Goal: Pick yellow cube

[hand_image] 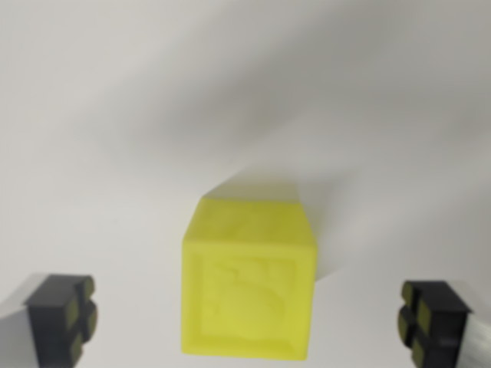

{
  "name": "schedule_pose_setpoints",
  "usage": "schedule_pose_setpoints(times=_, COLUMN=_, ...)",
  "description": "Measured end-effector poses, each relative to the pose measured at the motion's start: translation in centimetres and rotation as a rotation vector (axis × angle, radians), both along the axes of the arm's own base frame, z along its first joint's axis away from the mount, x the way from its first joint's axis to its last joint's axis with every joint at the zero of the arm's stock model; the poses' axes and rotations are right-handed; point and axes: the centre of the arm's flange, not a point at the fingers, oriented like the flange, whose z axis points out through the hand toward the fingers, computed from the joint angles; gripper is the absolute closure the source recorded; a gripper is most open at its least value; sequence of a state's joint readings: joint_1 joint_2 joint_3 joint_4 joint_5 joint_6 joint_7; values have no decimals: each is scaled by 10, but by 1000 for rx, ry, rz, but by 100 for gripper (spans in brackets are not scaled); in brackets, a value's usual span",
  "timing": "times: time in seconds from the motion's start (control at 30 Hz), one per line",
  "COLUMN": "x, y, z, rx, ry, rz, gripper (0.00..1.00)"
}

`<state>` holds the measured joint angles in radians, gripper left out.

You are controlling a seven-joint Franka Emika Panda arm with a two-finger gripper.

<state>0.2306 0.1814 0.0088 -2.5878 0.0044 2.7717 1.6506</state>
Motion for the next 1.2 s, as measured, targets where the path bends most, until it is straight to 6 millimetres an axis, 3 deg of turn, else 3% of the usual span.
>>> schedule_pose_setpoints(times=0.43, x=-23, y=18, z=-30, rx=-3, ry=2, rz=-73, gripper=0)
schedule_pose_setpoints(times=0.67, x=-25, y=19, z=-37, rx=-3, ry=3, rz=-78, gripper=0)
schedule_pose_setpoints(times=1.2, x=-25, y=19, z=-77, rx=-4, ry=3, rz=-80, gripper=0)
